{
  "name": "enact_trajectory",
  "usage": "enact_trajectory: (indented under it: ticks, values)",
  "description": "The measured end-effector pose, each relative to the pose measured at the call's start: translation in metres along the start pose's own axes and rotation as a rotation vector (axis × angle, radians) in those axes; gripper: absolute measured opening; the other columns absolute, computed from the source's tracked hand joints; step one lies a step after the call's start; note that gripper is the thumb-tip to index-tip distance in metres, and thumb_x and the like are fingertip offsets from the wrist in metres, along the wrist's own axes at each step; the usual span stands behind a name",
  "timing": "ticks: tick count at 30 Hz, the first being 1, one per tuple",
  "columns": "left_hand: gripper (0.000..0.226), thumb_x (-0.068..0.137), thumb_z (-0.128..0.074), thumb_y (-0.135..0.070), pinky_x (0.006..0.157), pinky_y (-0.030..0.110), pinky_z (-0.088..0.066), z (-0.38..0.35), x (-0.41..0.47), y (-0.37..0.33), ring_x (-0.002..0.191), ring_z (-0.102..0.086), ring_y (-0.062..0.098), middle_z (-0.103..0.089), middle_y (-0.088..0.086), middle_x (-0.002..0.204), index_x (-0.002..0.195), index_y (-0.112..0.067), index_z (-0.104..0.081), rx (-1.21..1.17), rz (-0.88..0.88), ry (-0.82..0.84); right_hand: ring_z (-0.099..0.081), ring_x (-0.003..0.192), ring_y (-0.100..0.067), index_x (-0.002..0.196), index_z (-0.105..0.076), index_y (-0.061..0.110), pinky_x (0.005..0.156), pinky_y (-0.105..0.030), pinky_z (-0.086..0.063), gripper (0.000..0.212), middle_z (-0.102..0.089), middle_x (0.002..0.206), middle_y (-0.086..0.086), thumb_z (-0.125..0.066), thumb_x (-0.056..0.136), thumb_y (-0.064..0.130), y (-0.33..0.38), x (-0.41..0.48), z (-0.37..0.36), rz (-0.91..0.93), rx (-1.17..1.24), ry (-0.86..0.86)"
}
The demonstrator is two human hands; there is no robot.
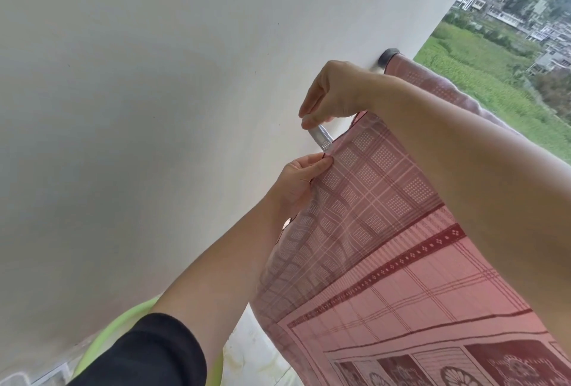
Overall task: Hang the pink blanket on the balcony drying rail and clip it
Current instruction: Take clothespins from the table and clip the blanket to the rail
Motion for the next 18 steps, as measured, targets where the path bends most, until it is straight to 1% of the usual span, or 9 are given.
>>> enact_trajectory:
  ticks: [2,5,7,8,11,13,14,16,18]
  values:
    - [0.041,0.095,-0.059,-0.009,0.084,0.037,-0.057,0.001,-0.001,0.0,0.098,-0.064,0.028,-0.062,0.021,0.116,0.129,0.012,-0.052,0.003,-0.001,-0.003,-0.072,0.074,-0.008,0.086,-0.08,0.029,0.065,-0.019,-0.051,0.019,-0.077,0.078,0.005,-0.089,0.069,0.03,0.001,-0.001,-0.002,0.006,-0.015,0.011]
    - [0.038,0.093,-0.062,-0.008,0.084,0.036,-0.056,0.003,-0.001,0.001,0.096,-0.065,0.026,-0.066,0.018,0.11,0.125,0.01,-0.056,0.012,-0.007,-0.011,-0.072,0.079,-0.012,0.087,-0.08,0.027,0.078,-0.028,-0.057,0.018,-0.076,0.081,0.003,-0.088,0.071,0.026,-0.002,-0.004,-0.008,-0.015,-0.117,0.049]
    - [0.036,0.092,-0.063,-0.008,0.084,0.036,-0.057,0.005,-0.001,0.001,0.095,-0.066,0.025,-0.068,0.017,0.107,0.123,0.01,-0.059,0.026,-0.01,-0.011,-0.07,0.08,-0.012,0.091,-0.08,0.025,0.082,-0.031,-0.058,0.019,-0.074,0.081,0.005,-0.086,0.073,0.027,-0.005,-0.004,-0.014,-0.031,-0.186,0.069]
    - [0.035,0.092,-0.063,-0.008,0.084,0.035,-0.057,0.006,-0.001,0.0,0.094,-0.066,0.025,-0.068,0.016,0.106,0.122,0.009,-0.059,0.036,-0.014,-0.013,-0.069,0.083,-0.013,0.095,-0.079,0.024,0.084,-0.032,-0.057,0.022,-0.074,0.085,0.005,-0.085,0.074,0.03,-0.007,-0.004,-0.015,-0.036,-0.218,0.068]
    - [0.032,0.091,-0.064,-0.007,0.087,0.034,-0.056,0.01,-0.002,-0.003,0.095,-0.066,0.022,-0.07,0.014,0.104,0.12,0.008,-0.062,0.063,-0.028,-0.027,-0.065,0.104,-0.02,0.117,-0.071,0.023,0.094,-0.038,-0.053,0.04,-0.071,0.113,0.002,-0.079,0.081,0.039,-0.01,-0.003,-0.02,-0.05,-0.296,0.047]
    - [0.029,0.091,-0.066,-0.009,0.081,0.031,-0.056,0.013,-0.003,-0.007,0.093,-0.068,0.019,-0.072,0.011,0.101,0.116,0.005,-0.065,0.117,-0.026,-0.032,-0.059,0.118,-0.021,0.136,-0.058,0.023,0.102,-0.039,-0.048,0.059,-0.065,0.128,0.002,-0.073,0.084,0.046,-0.009,-0.001,-0.024,-0.029,-0.297,0.042]
    - [0.029,0.09,-0.067,-0.012,0.077,0.029,-0.056,0.013,-0.004,-0.009,0.091,-0.068,0.017,-0.073,0.01,0.101,0.115,0.003,-0.067,0.17,-0.021,-0.036,-0.056,0.122,-0.02,0.142,-0.052,0.022,0.104,-0.038,-0.046,0.064,-0.063,0.132,0.002,-0.07,0.086,0.049,-0.007,-0.002,-0.023,-0.008,-0.273,0.021]
    - [0.029,0.09,-0.068,-0.021,0.071,0.024,-0.054,0.018,-0.008,-0.016,0.087,-0.065,0.013,-0.072,0.004,0.097,0.113,-0.003,-0.07,0.345,-0.015,-0.096,-0.056,0.123,-0.019,0.143,-0.05,0.023,0.102,-0.036,-0.046,0.059,-0.061,0.134,0.002,-0.062,0.092,0.05,0.002,-0.006,-0.014,0.049,-0.19,-0.096]
    - [0.024,0.091,-0.065,-0.026,0.069,0.025,-0.05,0.036,-0.015,-0.032,0.083,-0.06,0.014,-0.069,-0.003,0.086,0.105,-0.008,-0.072,0.597,-0.053,-0.29,-0.06,0.116,-0.02,0.138,-0.055,0.023,0.093,-0.037,-0.05,0.047,-0.063,0.129,0.0,-0.055,0.097,0.047,0.012,-0.02,0.004,0.137,-0.107,-0.337]
Point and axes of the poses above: each hand's wrist, its own x-axis towards the middle knuckle, its own z-axis out of the back of the hand, y = z × x, the point moved 9 cm from there along x, towards the middle knuckle
